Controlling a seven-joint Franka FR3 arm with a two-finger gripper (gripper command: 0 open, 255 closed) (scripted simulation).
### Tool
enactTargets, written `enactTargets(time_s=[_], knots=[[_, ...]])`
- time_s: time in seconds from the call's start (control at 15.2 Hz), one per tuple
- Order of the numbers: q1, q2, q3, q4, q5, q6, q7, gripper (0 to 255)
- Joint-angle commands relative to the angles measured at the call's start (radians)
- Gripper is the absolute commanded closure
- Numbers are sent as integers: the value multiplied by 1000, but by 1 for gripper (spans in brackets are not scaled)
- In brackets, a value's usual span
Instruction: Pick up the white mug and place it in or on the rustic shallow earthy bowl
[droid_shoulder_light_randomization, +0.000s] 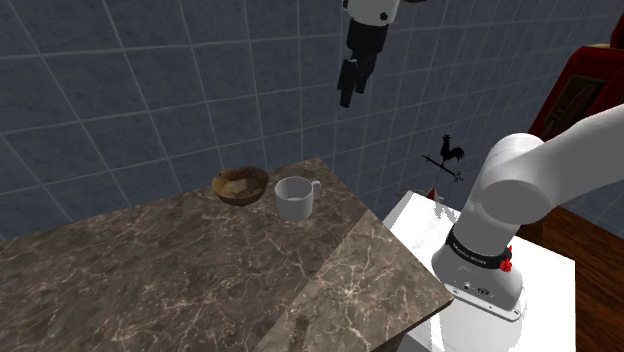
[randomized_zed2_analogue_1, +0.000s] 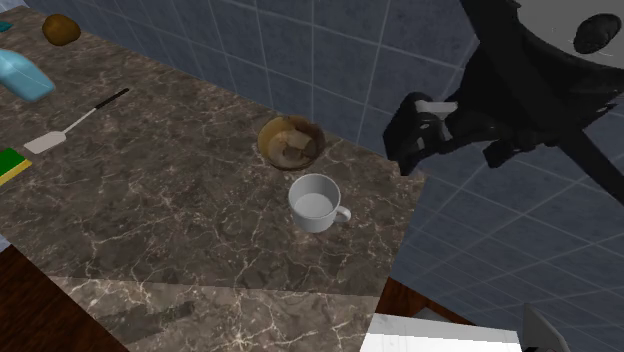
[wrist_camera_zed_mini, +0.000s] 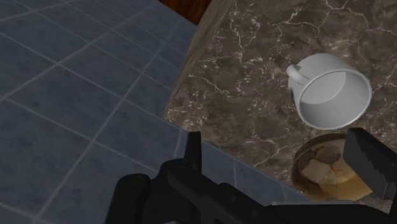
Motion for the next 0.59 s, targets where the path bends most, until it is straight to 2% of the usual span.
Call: enactTargets(time_s=[0.0, 0.53], knots=[[12, 33, 36, -27, 15, 52, 34, 0], [47, 211, 169, -65, 51, 233, 155, 0]])
